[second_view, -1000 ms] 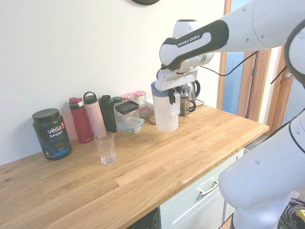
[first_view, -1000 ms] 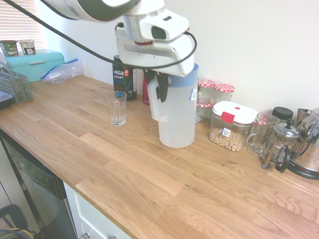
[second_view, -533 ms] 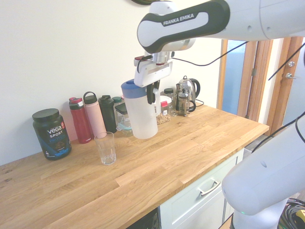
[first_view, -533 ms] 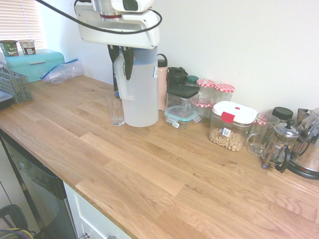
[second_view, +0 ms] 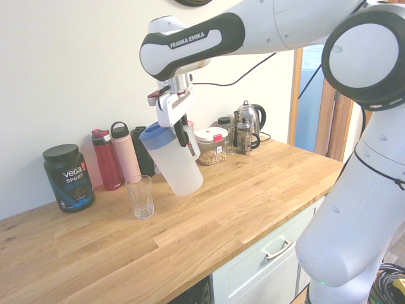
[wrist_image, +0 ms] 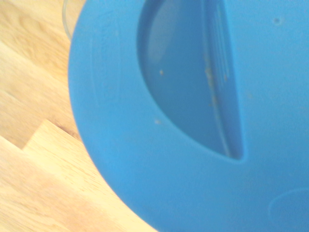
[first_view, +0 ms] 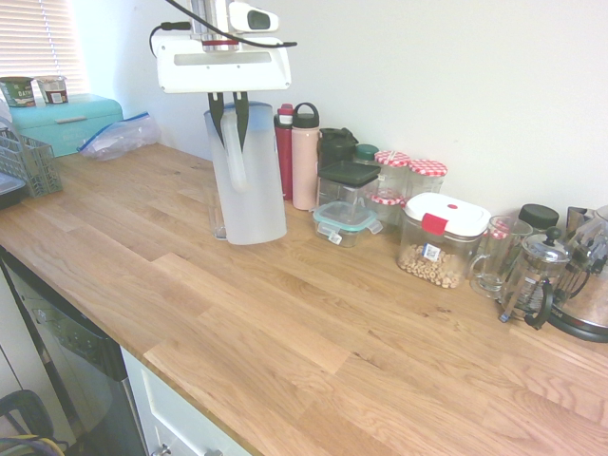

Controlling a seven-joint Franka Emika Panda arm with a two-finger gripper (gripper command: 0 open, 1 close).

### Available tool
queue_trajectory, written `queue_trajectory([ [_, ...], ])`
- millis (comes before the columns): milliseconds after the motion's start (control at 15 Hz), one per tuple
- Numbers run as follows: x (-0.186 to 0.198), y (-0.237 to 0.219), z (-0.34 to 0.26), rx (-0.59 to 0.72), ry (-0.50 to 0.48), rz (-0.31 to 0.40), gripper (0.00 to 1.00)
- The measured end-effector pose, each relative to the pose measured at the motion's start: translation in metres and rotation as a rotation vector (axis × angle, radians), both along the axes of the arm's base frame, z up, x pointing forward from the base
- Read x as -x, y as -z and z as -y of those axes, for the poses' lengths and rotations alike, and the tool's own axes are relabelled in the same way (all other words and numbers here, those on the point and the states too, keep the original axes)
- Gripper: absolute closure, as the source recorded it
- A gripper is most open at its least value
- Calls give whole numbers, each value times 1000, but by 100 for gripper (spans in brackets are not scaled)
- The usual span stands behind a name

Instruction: Pour me some water

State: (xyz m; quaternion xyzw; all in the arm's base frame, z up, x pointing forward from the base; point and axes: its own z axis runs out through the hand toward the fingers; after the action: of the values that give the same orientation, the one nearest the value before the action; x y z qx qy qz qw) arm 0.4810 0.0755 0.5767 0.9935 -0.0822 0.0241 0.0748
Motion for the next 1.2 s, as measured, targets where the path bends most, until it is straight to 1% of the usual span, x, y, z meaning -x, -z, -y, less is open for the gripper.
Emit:
queue_trajectory([
  [200, -6, 15, -32, 140, -103, -45, 100],
  [400, -21, 37, -33, 244, -163, -109, 100],
  [533, -25, 44, -32, 284, -193, -136, 100],
  [800, -22, 53, -47, 347, -254, -178, 100],
  [1067, -19, 61, -61, 407, -323, -242, 100],
  [1200, -23, 67, -65, 438, -340, -256, 100],
])
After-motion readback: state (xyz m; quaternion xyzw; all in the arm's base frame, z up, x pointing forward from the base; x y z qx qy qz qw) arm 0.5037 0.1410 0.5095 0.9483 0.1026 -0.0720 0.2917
